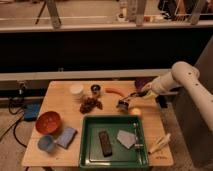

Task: Wipe purple bowl with brush

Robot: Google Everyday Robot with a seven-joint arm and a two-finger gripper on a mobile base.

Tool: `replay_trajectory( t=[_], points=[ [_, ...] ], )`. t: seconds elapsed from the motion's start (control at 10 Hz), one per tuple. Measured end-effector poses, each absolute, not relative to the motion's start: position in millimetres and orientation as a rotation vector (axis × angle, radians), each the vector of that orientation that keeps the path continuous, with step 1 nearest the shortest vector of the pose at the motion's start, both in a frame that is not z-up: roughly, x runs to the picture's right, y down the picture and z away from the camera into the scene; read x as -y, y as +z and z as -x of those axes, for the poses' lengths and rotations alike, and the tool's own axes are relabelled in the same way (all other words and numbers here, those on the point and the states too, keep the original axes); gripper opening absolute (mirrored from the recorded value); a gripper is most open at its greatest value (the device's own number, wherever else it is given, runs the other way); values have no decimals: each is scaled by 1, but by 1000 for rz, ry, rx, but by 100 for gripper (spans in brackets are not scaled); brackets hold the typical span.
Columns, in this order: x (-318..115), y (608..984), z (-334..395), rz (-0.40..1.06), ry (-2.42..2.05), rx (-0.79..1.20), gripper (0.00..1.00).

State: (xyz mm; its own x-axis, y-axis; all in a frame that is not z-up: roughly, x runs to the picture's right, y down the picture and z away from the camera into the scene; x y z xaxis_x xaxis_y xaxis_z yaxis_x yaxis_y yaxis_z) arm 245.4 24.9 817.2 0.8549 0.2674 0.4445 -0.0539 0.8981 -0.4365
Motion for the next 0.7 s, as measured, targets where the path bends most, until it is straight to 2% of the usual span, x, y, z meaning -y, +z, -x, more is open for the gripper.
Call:
replay_trajectory(
  t=[0.4,0.7],
  points=[
    [2,801,-279,329,215,508,0],
    [6,800,-299,309,249,503,0]
  ],
)
